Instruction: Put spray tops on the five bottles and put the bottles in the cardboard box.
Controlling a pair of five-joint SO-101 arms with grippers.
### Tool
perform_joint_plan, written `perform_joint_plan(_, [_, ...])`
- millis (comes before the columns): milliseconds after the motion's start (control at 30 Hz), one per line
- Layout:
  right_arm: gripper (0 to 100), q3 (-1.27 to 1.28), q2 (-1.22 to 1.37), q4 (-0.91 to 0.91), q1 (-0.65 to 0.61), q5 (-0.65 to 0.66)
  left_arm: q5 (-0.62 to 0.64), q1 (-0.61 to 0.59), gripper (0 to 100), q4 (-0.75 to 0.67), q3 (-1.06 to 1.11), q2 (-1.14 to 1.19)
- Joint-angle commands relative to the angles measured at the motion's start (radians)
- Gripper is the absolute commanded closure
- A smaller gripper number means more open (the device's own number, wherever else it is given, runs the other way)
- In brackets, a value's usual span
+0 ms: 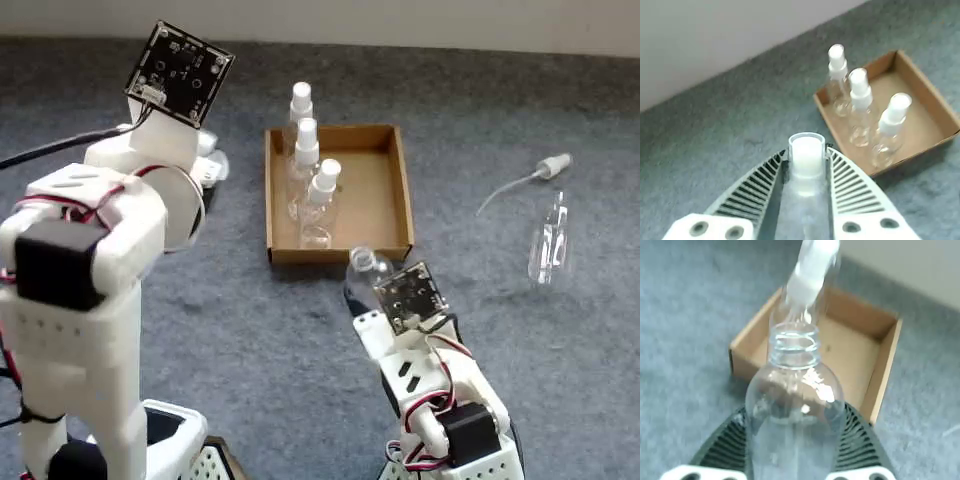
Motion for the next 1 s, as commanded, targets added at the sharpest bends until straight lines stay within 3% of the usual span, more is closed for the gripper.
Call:
perform_joint_plan(0, [99.5,-0.071,-0.008,-0.17,0.004,-0.098,0.106,0.131,100,0.005,-0.202,-0.03])
perform_joint_plan(200, [99.5,-0.07,-0.008,-0.193,-0.073,-0.21,0.172,0.275,100,0.002,-0.41,-0.022])
perform_joint_plan(333, [99.5,-0.07,-0.008,-0.282,-0.188,-0.209,0.186,0.398,100,-0.144,-0.423,-0.022])
perform_joint_plan(500, [99.5,-0.048,-0.008,-0.305,-0.196,-0.209,0.186,0.533,100,-0.282,-0.415,-0.021])
perform_joint_plan(700, [99.5,-0.047,-0.008,-0.305,-0.2,-0.209,0.186,0.615,100,-0.463,-0.294,-0.021])
perform_joint_plan(967, [99.5,-0.047,-0.008,-0.305,-0.196,-0.212,0.187,0.691,100,-0.496,-0.243,-0.021])
